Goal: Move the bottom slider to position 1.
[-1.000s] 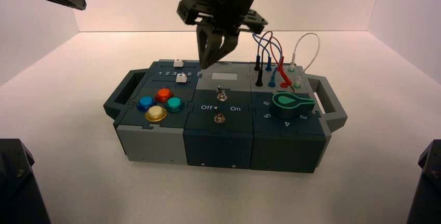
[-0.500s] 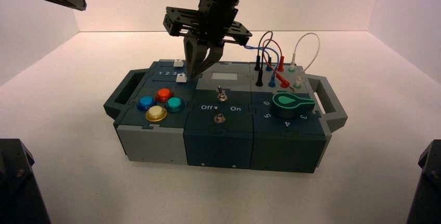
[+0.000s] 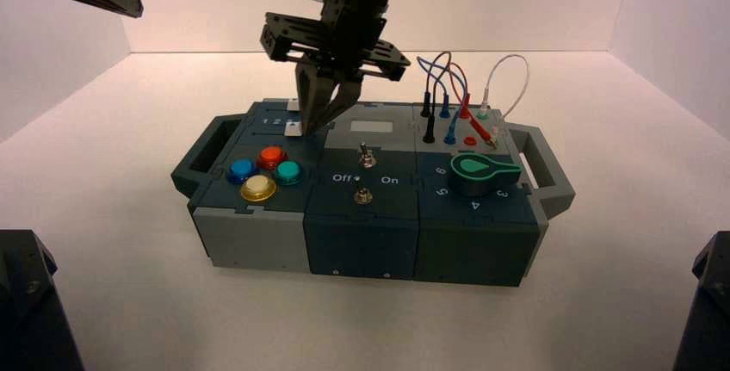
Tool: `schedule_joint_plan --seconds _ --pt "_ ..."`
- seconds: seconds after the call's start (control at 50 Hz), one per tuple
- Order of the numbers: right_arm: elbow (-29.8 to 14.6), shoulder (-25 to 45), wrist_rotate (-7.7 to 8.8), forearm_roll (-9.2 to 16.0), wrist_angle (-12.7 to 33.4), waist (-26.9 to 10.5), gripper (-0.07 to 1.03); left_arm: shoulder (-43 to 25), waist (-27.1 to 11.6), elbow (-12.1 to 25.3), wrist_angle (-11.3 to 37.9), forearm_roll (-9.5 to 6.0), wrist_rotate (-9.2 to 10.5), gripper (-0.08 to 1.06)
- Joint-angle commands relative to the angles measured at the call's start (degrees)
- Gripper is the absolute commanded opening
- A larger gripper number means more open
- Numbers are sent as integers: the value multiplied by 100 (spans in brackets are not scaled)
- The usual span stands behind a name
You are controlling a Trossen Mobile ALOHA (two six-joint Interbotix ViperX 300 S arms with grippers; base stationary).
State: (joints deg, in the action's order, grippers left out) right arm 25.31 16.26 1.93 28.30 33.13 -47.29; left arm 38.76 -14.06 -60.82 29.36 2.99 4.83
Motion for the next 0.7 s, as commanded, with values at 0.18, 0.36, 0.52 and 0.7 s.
schedule_joint_plan --seconds 0.18,0.36,0.52,0.7 --pt "-264 0 -9 132 -9 -132 -2 9 18 79 -44 18 -9 -3" --pt "-308 26 -9 141 0 -132 -2 18 18 79 -44 18 -9 -3" --pt "-360 70 -9 141 26 -132 -2 18 18 79 -44 18 -18 -3" --pt "-457 149 0 141 70 -141 -2 26 18 70 -44 18 -9 -3"
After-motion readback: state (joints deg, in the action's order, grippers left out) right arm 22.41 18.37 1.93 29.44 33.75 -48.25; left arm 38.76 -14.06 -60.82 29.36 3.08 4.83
